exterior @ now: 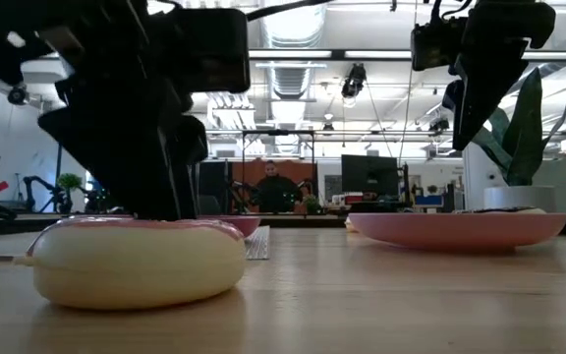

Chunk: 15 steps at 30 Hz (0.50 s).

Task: Pick & Place donuts
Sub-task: Put the large pink donut on the light pink plate

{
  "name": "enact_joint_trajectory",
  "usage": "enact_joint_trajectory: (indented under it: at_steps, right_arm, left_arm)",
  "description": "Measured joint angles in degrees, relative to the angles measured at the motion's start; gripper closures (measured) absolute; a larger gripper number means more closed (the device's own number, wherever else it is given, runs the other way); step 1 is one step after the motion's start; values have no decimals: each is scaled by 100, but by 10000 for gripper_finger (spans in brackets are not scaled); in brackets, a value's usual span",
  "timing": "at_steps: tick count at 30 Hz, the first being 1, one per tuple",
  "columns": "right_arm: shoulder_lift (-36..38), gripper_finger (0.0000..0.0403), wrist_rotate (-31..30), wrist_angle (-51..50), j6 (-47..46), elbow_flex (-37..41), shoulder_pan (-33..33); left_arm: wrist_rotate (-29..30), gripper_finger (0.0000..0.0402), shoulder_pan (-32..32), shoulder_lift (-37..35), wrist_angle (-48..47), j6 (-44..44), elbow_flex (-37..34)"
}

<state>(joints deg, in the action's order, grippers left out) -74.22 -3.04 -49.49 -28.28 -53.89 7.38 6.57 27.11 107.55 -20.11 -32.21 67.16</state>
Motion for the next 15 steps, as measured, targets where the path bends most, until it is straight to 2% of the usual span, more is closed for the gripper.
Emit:
enact_joint_trajectory:
  at_steps: [4, 7, 15]
  right_arm:
    - [0, 177, 1, -5, -21, 0, 0]
    - [0, 177, 0, -37, -40, 0, 0]
    - [90, 179, -1, -83, 69, 2, 0]
  left_arm:
    - [-65, 244, -1, 153, 145, 27, 38]
    - [-164, 264, -2, 199, 78, 33, 126]
    - [-454, 389, -66, 180, 58, -7, 267]
